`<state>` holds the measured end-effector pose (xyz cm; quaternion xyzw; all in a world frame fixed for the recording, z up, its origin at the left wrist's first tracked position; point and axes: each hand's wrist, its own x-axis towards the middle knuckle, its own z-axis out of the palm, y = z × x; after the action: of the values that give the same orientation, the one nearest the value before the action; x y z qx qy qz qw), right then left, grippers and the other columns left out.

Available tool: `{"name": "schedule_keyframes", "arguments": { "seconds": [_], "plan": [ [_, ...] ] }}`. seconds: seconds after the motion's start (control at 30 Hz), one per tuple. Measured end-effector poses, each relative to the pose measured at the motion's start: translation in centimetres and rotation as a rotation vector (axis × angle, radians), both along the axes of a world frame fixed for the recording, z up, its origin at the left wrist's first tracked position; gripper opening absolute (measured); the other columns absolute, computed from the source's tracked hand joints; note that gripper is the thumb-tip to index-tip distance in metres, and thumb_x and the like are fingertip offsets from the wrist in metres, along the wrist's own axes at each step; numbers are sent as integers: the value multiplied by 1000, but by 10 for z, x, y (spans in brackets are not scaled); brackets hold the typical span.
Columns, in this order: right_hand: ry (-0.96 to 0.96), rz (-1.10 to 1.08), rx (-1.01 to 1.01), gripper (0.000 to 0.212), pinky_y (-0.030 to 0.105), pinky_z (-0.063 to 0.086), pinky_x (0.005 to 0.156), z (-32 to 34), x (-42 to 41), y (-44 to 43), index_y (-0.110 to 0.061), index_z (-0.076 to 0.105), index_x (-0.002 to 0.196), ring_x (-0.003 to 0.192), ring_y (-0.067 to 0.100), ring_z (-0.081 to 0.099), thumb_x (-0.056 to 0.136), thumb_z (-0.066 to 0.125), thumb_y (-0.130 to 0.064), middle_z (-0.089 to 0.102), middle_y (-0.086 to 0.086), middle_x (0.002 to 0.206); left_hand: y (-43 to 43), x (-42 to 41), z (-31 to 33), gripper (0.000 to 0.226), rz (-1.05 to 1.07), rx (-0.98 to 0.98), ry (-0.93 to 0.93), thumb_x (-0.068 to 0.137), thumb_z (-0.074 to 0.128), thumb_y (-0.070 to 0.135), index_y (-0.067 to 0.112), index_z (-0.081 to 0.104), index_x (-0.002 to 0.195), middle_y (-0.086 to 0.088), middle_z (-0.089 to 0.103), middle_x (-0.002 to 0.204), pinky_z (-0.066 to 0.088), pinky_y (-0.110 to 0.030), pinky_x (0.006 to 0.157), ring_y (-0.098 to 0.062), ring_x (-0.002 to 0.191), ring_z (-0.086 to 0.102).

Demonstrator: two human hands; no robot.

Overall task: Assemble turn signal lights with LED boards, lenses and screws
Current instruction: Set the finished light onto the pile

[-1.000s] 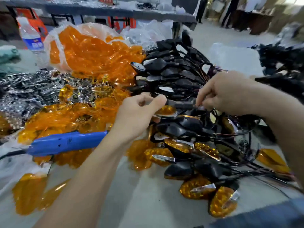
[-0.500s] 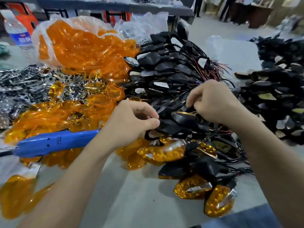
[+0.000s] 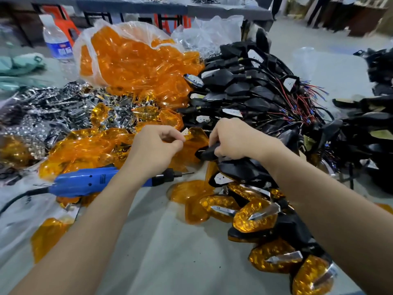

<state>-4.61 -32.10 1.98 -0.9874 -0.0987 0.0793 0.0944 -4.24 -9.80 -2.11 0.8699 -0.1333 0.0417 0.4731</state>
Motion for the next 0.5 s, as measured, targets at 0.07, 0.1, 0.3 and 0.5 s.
{"name": "schedule_keyframes", "arguments": {
  "seconds": [0.07, 0.1, 0.3, 0.5],
  "plan": [
    [-51, -25, 79, 19, 20, 50, 58, 4, 1, 2, -21, 82, 99, 74, 14, 67, 86, 76, -9, 73, -2, 85, 4, 3, -2, 18, 9, -16, 3, 92, 74, 25, 38, 79, 80, 27, 74, 83, 49, -22, 67, 6, 83, 66],
    [-87, -39, 110, 20, 22, 52, 62, 7, 2, 3, -22, 82, 101, 76, 16, 68, 86, 77, -9, 74, 0, 90, 6, 4, -3, 17, 14, -24, -1, 92, 74, 25, 38, 79, 81, 26, 74, 83, 48, -22, 67, 7, 83, 67],
    [-1, -42, 202, 22, 20, 49, 66, 37, 8, 3, -28, 81, 102, 69, 4, 62, 90, 74, -11, 68, -14, 77, 22, 14, -6, 15, 96, 90, 29, 93, 74, 28, 40, 76, 84, 22, 73, 86, 45, -15, 63, 7, 82, 66],
    [13, 128, -64, 22, 23, 51, 74, 26, 31, 58, -22, 79, 115, 91, 13, 64, 97, 67, -20, 72, -6, 111, 38, 27, 6, 28, 143, 519, -12, 97, 68, 24, 41, 70, 119, 14, 70, 121, 47, -21, 61, -5, 85, 64]
  ]
}}
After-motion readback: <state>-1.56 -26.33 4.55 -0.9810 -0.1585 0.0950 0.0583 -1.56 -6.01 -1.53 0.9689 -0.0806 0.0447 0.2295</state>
